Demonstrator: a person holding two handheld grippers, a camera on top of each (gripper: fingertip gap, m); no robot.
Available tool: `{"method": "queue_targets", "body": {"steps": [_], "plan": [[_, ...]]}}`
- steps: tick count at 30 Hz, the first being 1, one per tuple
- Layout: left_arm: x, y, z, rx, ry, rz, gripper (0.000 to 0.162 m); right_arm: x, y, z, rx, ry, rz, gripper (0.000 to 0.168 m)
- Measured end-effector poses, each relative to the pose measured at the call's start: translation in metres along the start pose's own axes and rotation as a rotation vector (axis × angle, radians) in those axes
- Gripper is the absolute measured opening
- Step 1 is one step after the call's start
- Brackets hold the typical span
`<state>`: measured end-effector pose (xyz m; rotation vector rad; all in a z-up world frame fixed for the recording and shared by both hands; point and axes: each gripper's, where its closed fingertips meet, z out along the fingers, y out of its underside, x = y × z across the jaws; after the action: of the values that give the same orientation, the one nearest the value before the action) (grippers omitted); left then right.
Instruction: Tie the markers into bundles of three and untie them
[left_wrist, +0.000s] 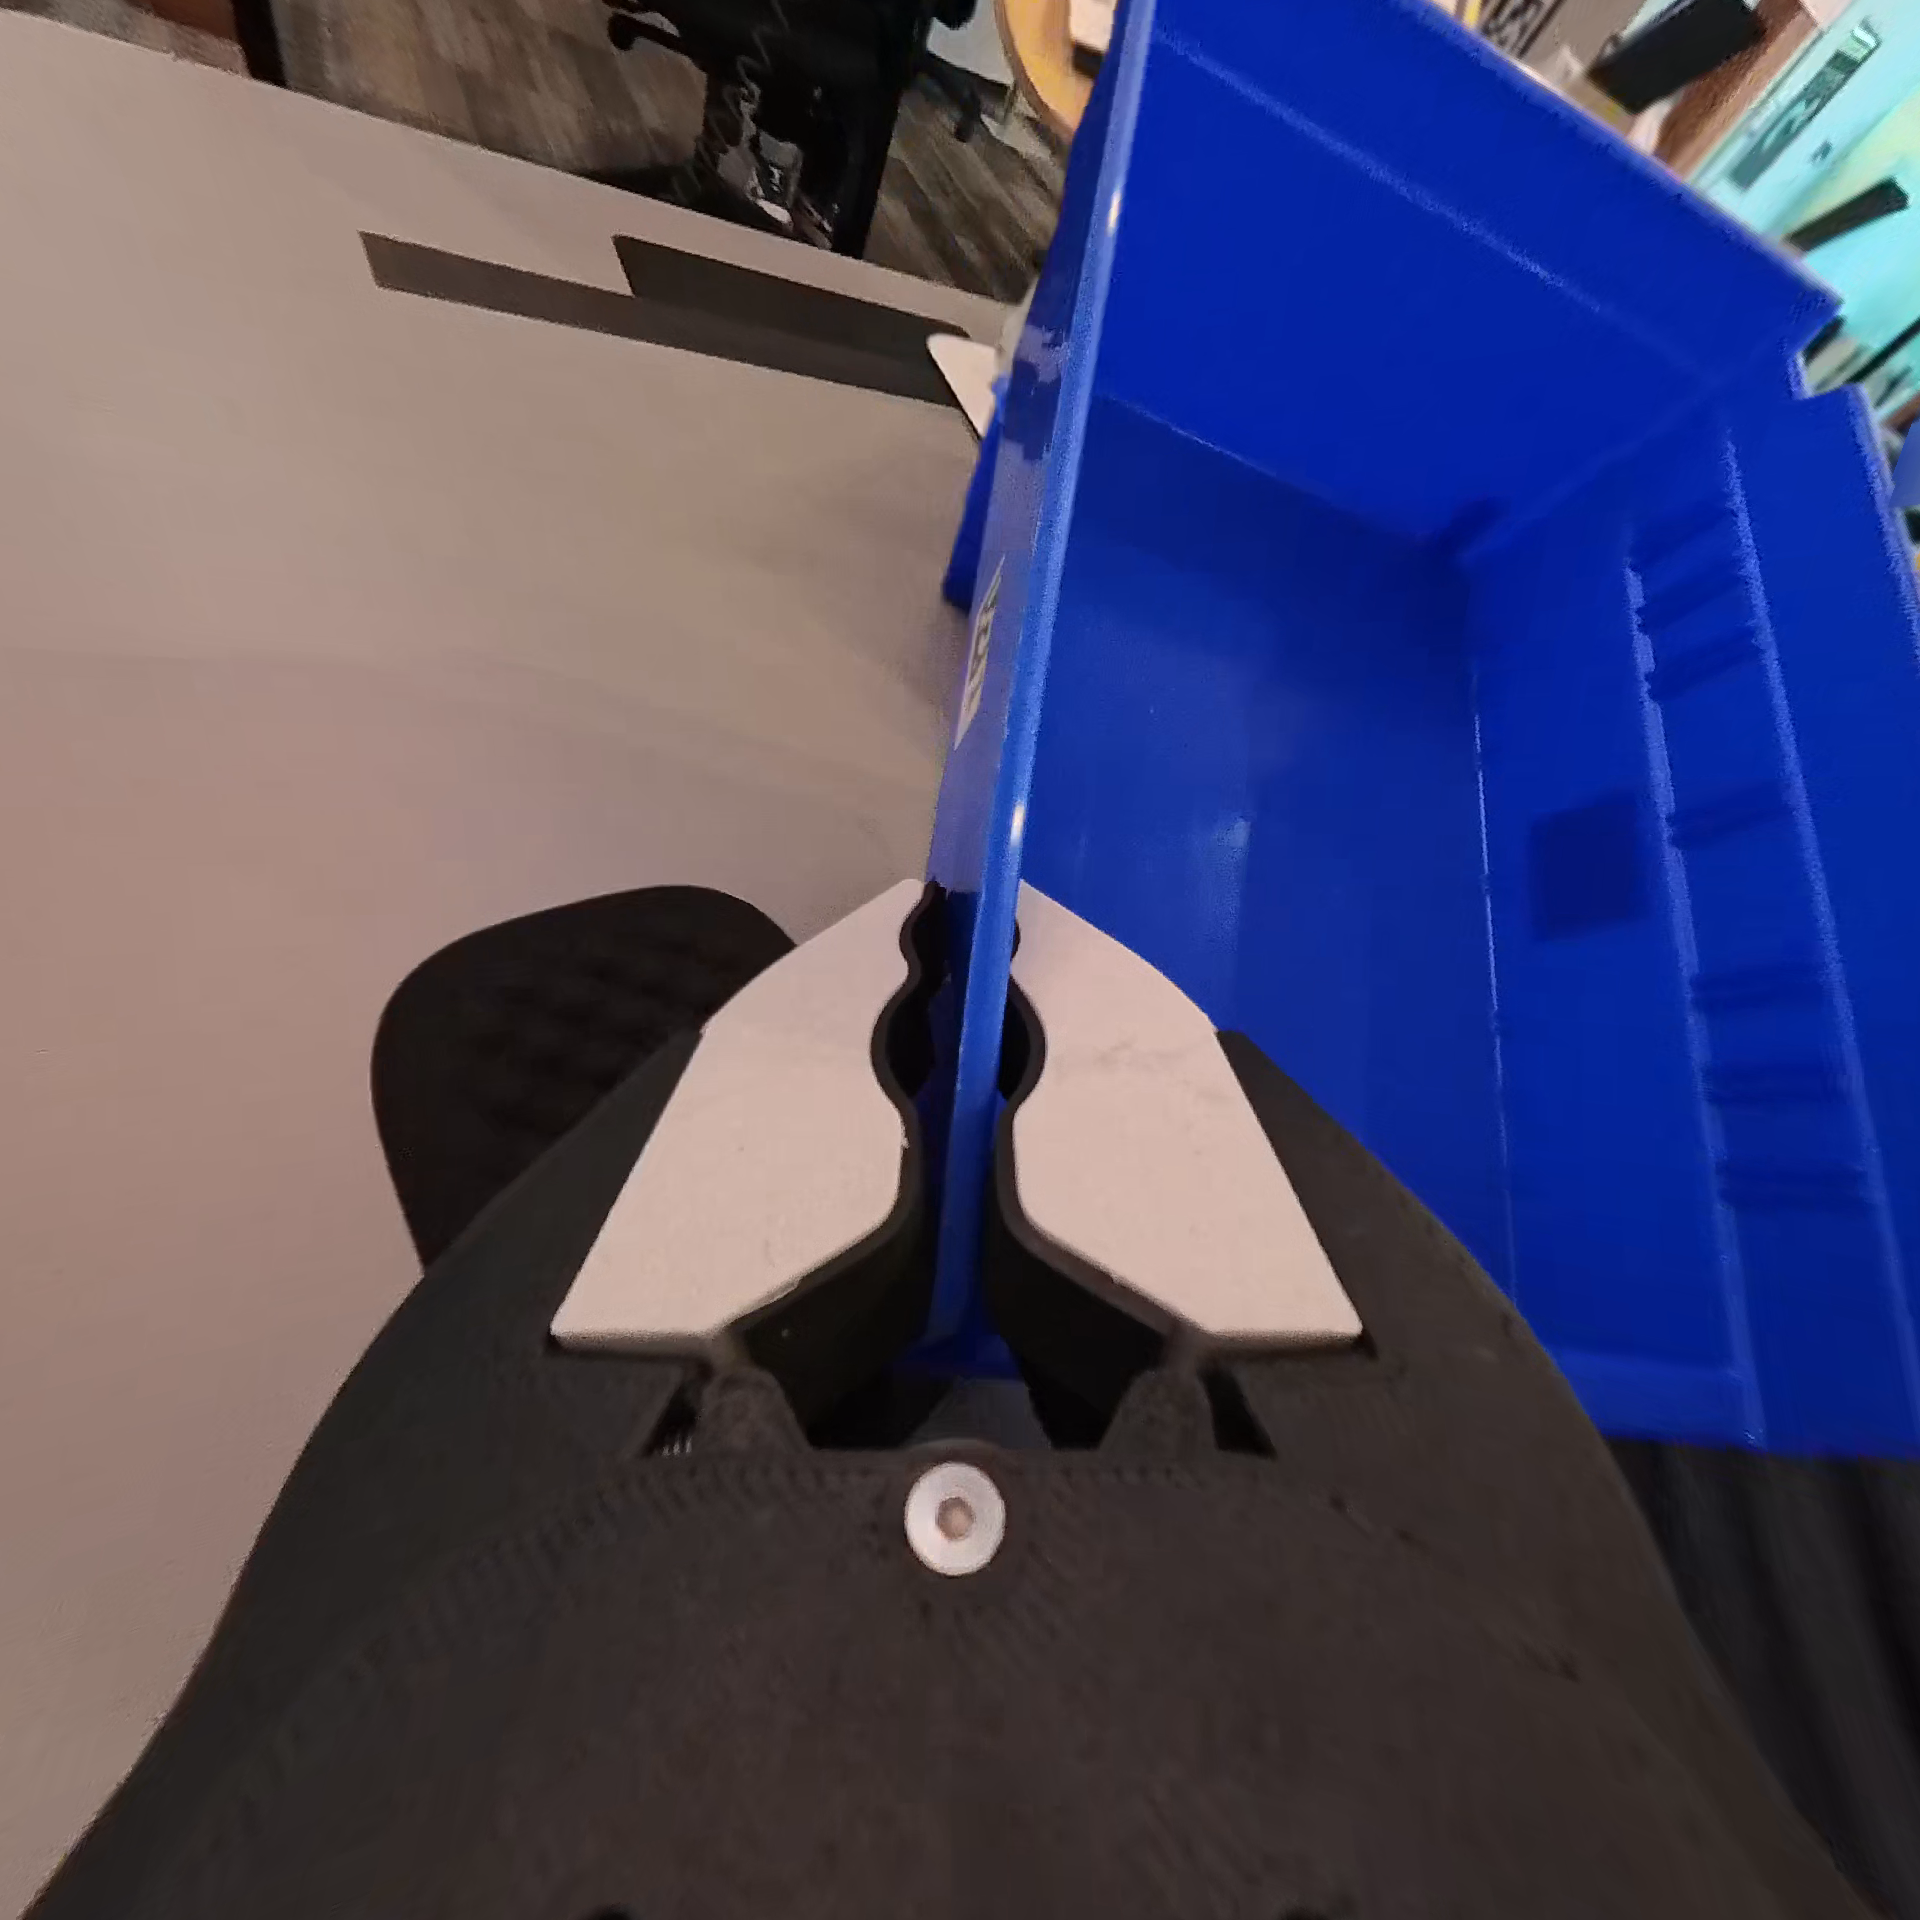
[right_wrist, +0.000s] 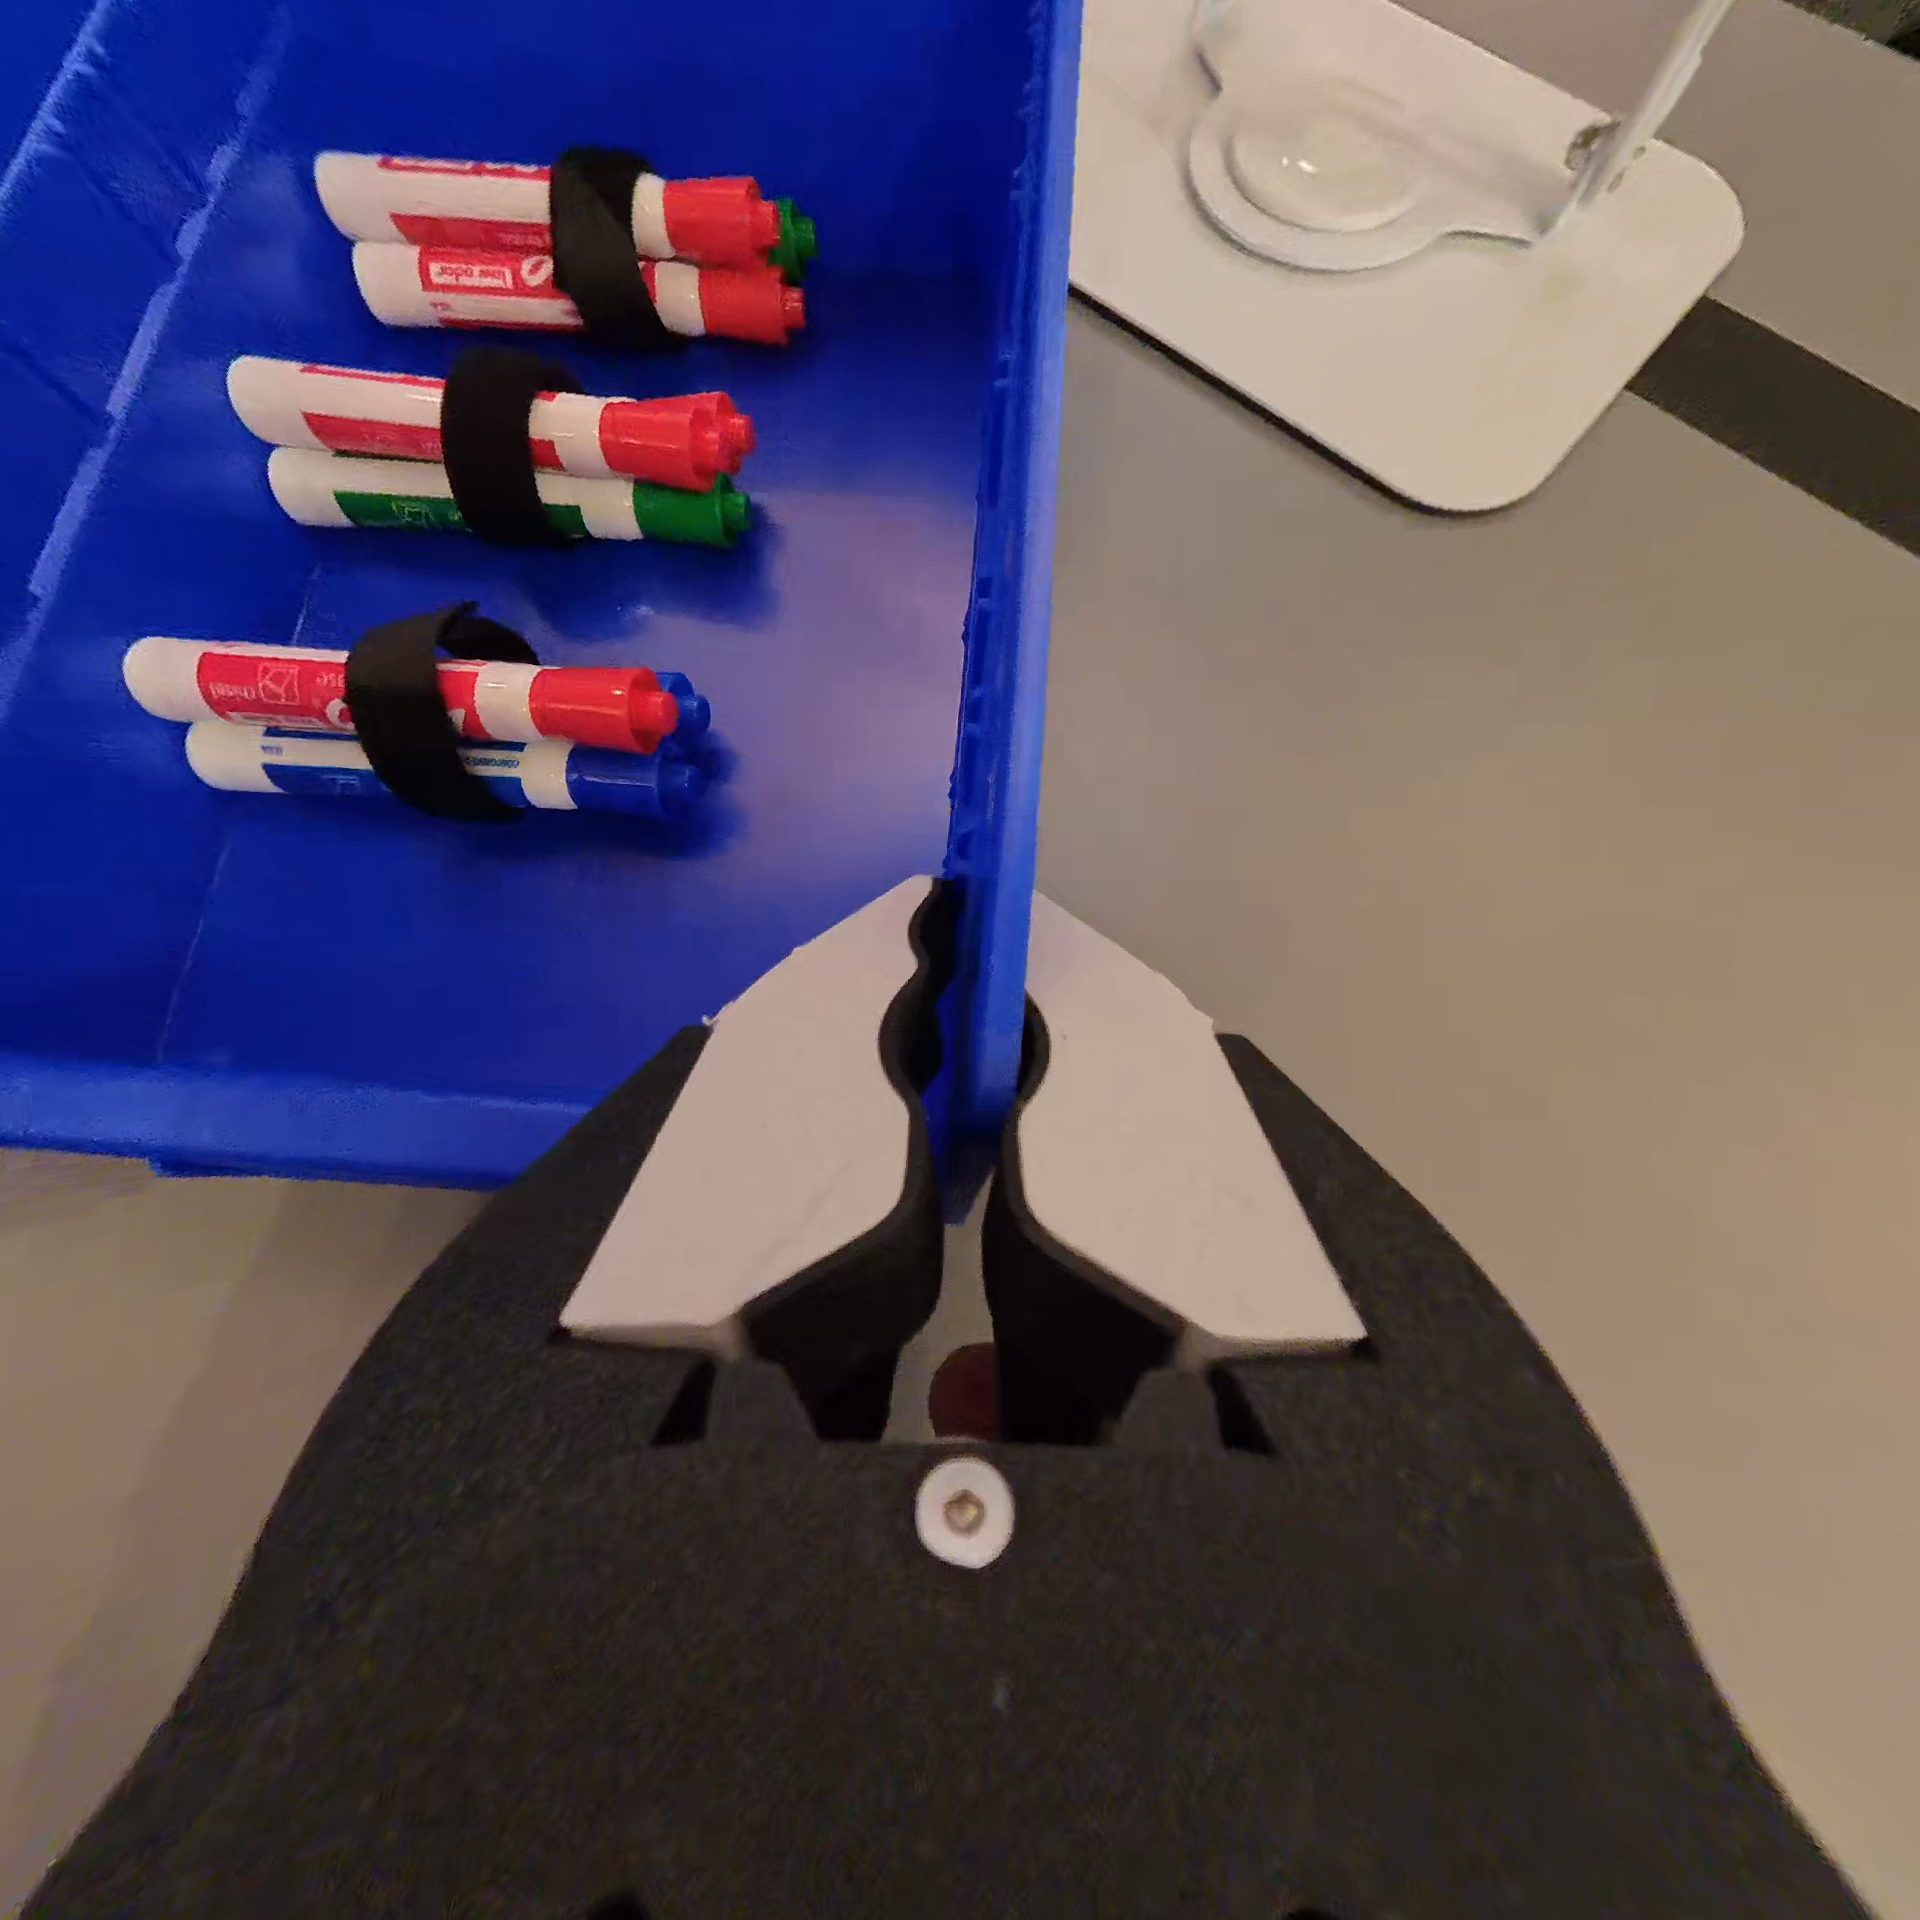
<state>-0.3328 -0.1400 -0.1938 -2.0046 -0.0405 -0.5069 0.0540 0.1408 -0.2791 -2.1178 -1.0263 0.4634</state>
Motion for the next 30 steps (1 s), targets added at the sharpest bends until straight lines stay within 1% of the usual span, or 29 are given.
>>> {"method": "queue_targets", "body": {"steps": [1, 4, 7, 8, 9, 10, 13, 16, 18, 21, 22, 23, 24, 25, 26, 29, 30], "plan": [[0.005, 0.004, 0.0, -0.015, 0.013, 0.013, 0.006, -0.004, -0.007, 0.008, 0.003, 0.0, -0.005, 0.004], [0.024, 0.01, -0.001, -0.043, 0.046, 0.055, 0.006, -0.019, -0.028, 0.031, 0.018, -0.029, 0.003, 0.004], [0.045, 0.005, 0.001, -0.03, 0.064, 0.078, 0.006, -0.031, -0.047, 0.049, 0.046, -0.053, -0.012, 0.006], [0.053, 0.002, 0.004, -0.024, 0.068, 0.085, 0.006, -0.033, -0.052, 0.05, 0.064, -0.068, -0.005, 0.026], [0.061, -0.002, 0.007, -0.014, 0.075, 0.085, 0.006, -0.036, -0.054, 0.047, 0.072, -0.103, 0.013, 0.038], [0.07, -0.007, 0.013, -0.005, 0.081, 0.086, 0.006, -0.036, -0.055, 0.041, 0.088, -0.14, 0.045, 0.043], [0.097, -0.023, 0.038, 0.005, 0.065, 0.107, 0.006, -0.023, -0.049, 0.001, 0.16, -0.181, 0.129, 0.047], [0.132, -0.029, 0.084, -0.017, 0.064, 0.119, 0.006, -0.009, -0.029, -0.054, 0.223, -0.205, 0.208, 0.05], [0.156, -0.027, 0.121, -0.04, 0.095, 0.113, 0.006, 0.008, -0.005, -0.091, 0.247, -0.178, 0.27, 0.052], [0.191, -0.029, 0.17, -0.051, 0.097, 0.157, 0.006, 0.03, 0.041, -0.145, 0.289, -0.119, 0.38, 0.051], [0.202, -0.025, 0.186, -0.063, 0.082, 0.198, 0.006, 0.034, 0.055, -0.163, 0.311, -0.097, 0.411, 0.051], [0.214, -0.02, 0.201, -0.082, 0.092, 0.217, 0.006, 0.035, 0.067, -0.18, 0.331, -0.079, 0.441, 0.053], [0.228, -0.017, 0.213, -0.094, 0.131, 0.173, 0.006, 0.032, 0.077, -0.197, 0.347, -0.072, 0.46, 0.059], [0.24, -0.017, 0.223, -0.104, 0.144, 0.194, 0.005, 0.027, 0.083, -0.213, 0.377, -0.063, 0.469, 0.064], [0.254, -0.017, 0.233, -0.115, 0.157, 0.226, 0.005, 0.021, 0.087, -0.228, 0.414, -0.05, 0.474, 0.066], [0.292, -0.01, 0.269, -0.138, 0.219, 0.256, 0.005, -0.003, 0.093, -0.258, 0.496, -0.038, 0.486, 0.074], [0.303, -0.007, 0.28, -0.152, 0.247, 0.234, 0.006, -0.009, 0.096, -0.263, 0.51, -0.025, 0.484, 0.079]]}}
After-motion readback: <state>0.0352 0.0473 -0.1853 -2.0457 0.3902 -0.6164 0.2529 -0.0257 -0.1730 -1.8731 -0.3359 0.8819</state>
